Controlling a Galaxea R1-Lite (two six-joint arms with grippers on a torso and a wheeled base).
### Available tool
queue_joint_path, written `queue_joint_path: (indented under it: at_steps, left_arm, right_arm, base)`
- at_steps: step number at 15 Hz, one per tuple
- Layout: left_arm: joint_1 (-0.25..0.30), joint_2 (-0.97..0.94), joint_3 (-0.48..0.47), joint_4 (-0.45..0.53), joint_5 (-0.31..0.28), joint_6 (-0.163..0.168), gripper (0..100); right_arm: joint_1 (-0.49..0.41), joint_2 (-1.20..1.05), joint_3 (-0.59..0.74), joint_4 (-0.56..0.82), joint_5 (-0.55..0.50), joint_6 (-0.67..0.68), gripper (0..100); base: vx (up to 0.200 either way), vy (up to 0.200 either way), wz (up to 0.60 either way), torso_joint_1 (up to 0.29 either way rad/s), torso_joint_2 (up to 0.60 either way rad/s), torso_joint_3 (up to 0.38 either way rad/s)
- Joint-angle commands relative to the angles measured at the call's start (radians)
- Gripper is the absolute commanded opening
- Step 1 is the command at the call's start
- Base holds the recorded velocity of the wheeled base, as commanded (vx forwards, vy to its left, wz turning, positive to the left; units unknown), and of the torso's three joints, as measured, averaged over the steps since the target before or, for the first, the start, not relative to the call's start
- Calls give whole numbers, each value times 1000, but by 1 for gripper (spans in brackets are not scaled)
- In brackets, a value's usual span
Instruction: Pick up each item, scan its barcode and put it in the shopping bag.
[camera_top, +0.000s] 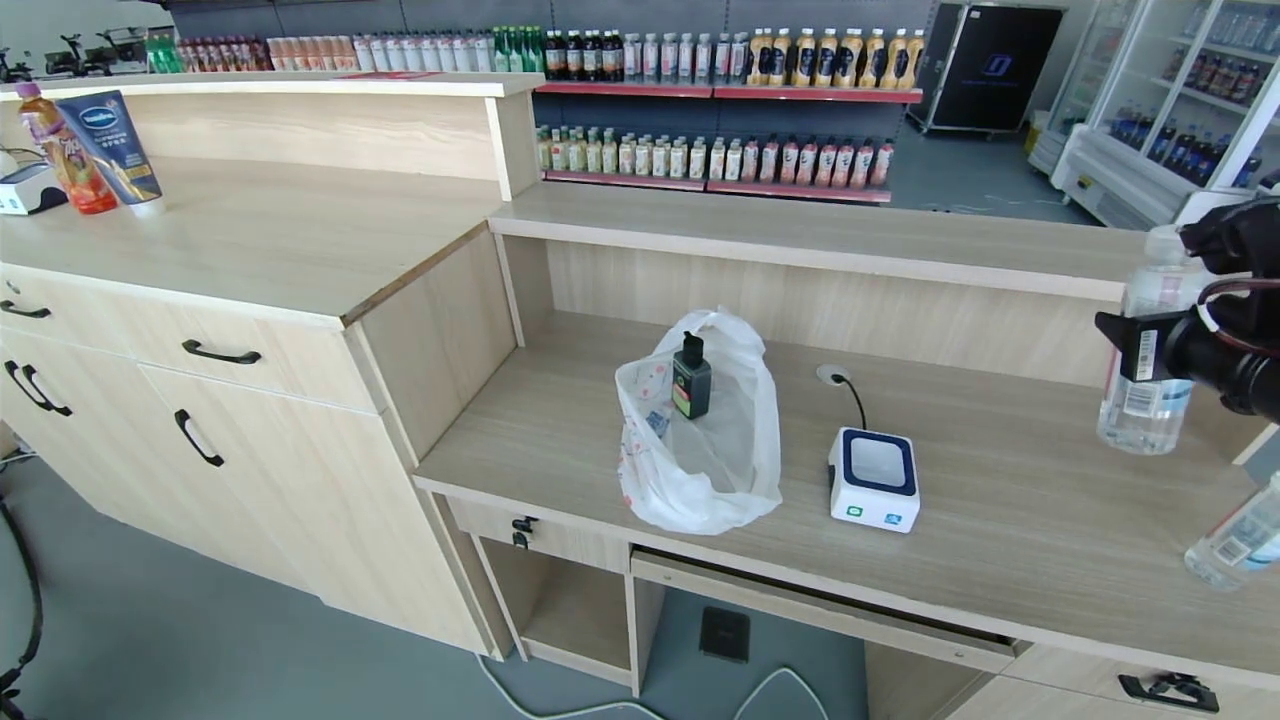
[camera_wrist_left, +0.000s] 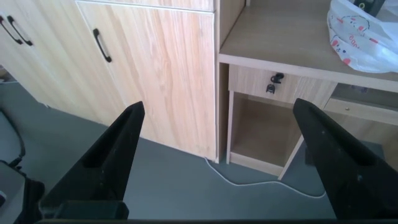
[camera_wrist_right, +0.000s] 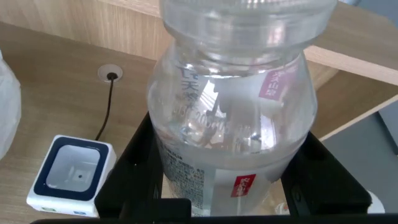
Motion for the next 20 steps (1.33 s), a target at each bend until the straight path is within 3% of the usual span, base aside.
queue_joint_path:
  at_steps: [1,5,14,18,20]
  left_arm:
    - [0,0,0,0,0,0,100]
    - [0,0,0,0,0,0,100]
    - [0,0,0,0,0,0,100]
    - [0,0,0,0,0,0,100]
    - [0,0,0,0,0,0,100]
  right_arm:
    - [-36,-66,6,2,-2,10,0]
    - [-33,-85,8,4,7,30,0]
    - [43,-77,-6,-6,9,50,0]
    - [83,35,-6,-18,19,108,0]
    - [129,113,3,-96,91,169,0]
  base:
    - [0,0,0,0,0,0]
    - [0,0,0,0,0,0]
    - [0,0,600,1,1,2]
    - [0,0,0,0,0,0]
    - [0,0,0,0,0,0]
